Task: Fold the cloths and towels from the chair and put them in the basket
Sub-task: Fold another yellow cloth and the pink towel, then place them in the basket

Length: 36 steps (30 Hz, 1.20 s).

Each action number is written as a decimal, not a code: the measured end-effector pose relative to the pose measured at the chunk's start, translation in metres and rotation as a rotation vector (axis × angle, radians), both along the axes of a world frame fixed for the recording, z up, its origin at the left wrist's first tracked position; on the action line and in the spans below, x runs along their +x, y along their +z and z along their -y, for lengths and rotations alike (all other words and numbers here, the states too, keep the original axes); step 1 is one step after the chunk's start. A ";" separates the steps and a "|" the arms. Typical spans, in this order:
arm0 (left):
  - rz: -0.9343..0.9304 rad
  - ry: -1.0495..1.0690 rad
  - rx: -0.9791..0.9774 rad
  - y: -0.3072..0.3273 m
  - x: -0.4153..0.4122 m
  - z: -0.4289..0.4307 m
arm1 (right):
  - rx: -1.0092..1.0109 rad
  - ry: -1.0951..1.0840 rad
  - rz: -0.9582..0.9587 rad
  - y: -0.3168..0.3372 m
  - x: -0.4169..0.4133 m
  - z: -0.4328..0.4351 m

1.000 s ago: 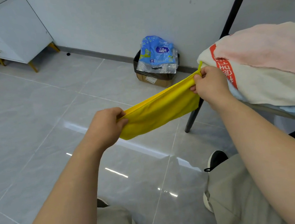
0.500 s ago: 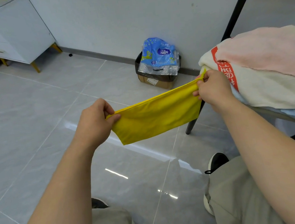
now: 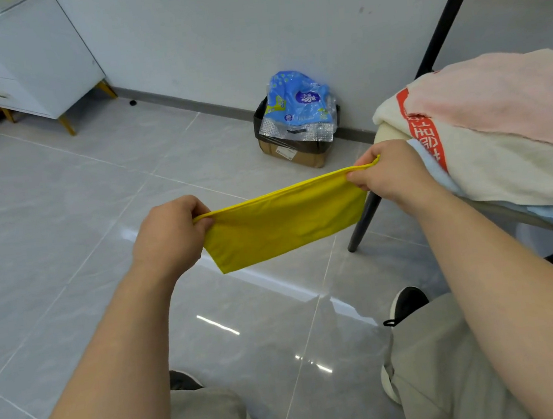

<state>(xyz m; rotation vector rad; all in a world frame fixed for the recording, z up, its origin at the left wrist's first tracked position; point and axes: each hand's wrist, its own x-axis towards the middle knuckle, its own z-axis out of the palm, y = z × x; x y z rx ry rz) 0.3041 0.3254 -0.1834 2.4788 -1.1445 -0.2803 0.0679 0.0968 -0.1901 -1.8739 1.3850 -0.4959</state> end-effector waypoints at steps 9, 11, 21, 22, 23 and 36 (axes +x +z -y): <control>-0.153 0.088 -0.075 0.000 -0.001 0.003 | -0.010 0.048 -0.134 0.005 0.001 -0.003; -0.151 0.080 -0.068 -0.001 0.000 0.002 | -0.007 0.061 -0.166 0.006 0.001 -0.005; -0.160 0.062 0.022 -0.002 0.004 0.001 | 0.053 0.292 -0.385 0.013 -0.003 -0.013; -0.159 0.071 0.025 -0.002 0.004 0.001 | 0.063 0.313 -0.405 0.013 -0.003 -0.014; -0.159 0.081 0.029 -0.002 0.003 0.002 | 0.069 0.327 -0.421 0.014 -0.003 -0.014; -0.448 0.155 -0.124 -0.022 -0.041 0.037 | 0.349 0.478 -0.274 0.020 0.011 -0.037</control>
